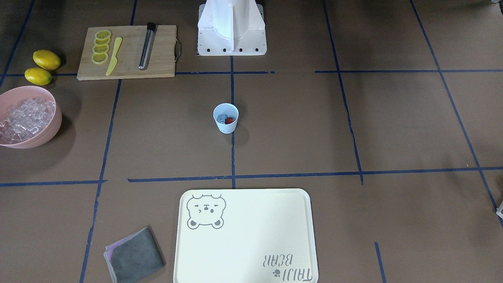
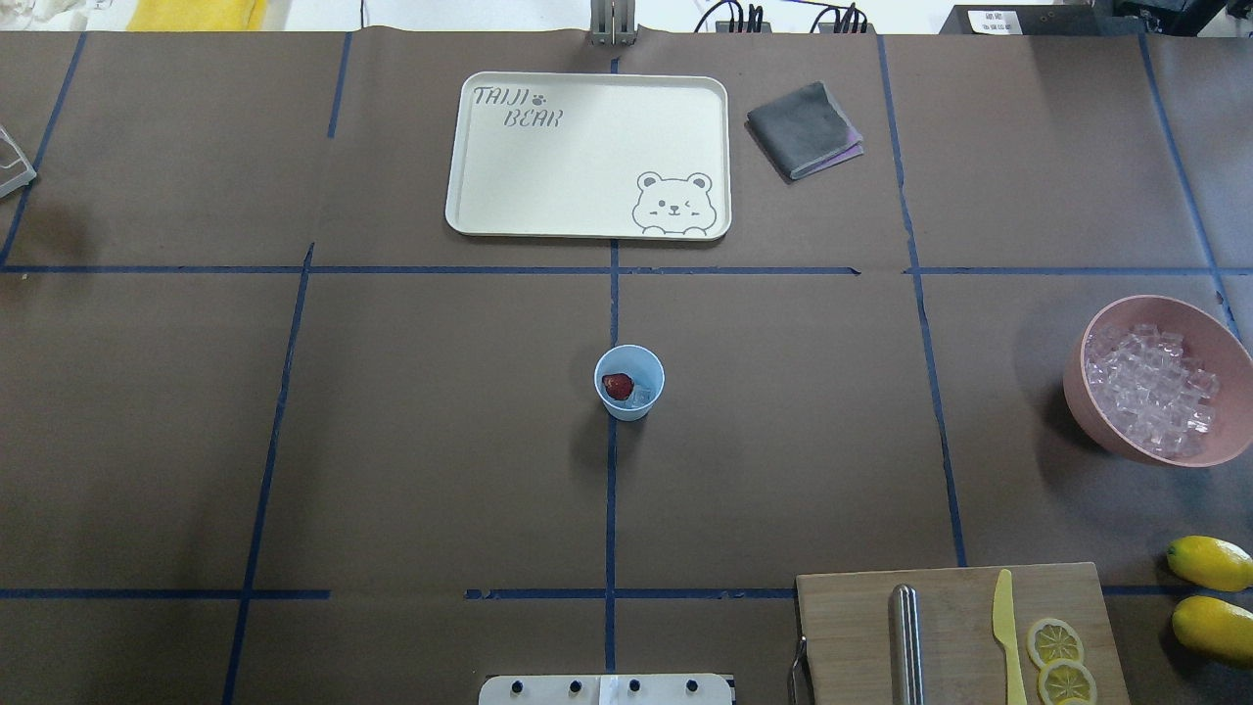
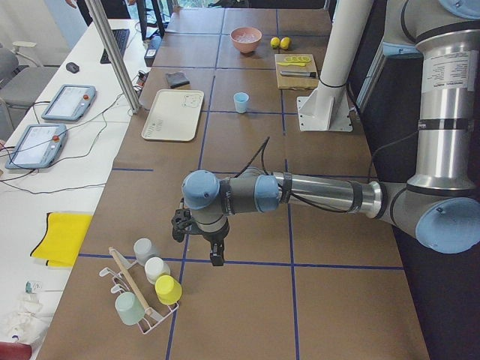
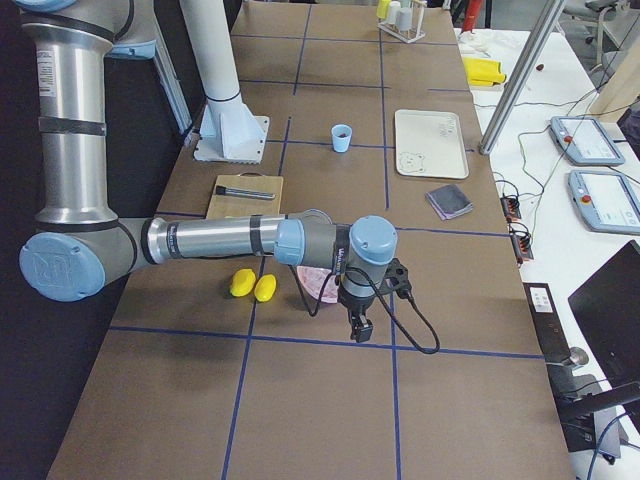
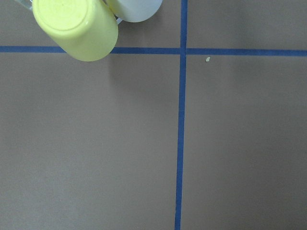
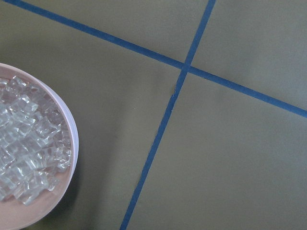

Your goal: Put ice and strawberries in cup

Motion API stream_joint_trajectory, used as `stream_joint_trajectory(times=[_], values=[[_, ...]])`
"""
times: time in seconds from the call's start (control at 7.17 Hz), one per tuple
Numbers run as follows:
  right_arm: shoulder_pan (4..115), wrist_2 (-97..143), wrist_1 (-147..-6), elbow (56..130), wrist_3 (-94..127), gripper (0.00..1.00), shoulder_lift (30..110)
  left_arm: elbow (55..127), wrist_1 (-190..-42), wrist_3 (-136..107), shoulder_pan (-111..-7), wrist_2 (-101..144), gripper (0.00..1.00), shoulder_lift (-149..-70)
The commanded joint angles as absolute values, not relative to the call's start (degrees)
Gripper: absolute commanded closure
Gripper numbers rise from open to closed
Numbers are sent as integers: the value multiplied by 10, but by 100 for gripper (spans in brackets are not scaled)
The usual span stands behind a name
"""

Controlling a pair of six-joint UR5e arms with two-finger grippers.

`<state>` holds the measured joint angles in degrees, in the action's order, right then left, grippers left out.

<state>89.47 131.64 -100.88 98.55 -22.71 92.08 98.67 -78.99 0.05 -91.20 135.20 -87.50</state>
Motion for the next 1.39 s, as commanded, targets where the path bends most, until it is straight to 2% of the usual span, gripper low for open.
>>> stream_joint_trajectory(times=[0.0,0.56,0.98,1.25], values=[[895,1313,-1008,984,-225,1,920,971,-866,-13,-911,1348,0,-864],[894,1313,-1009,985,-221,0,921,957,-923,-14,-911,1348,0,-860],[894,1313,-1009,982,-223,0,921,959,-913,12,-910,1352,0,-860],[894,1315,-1009,983,-222,1,920,963,-848,36,-911,1370,0,-866]])
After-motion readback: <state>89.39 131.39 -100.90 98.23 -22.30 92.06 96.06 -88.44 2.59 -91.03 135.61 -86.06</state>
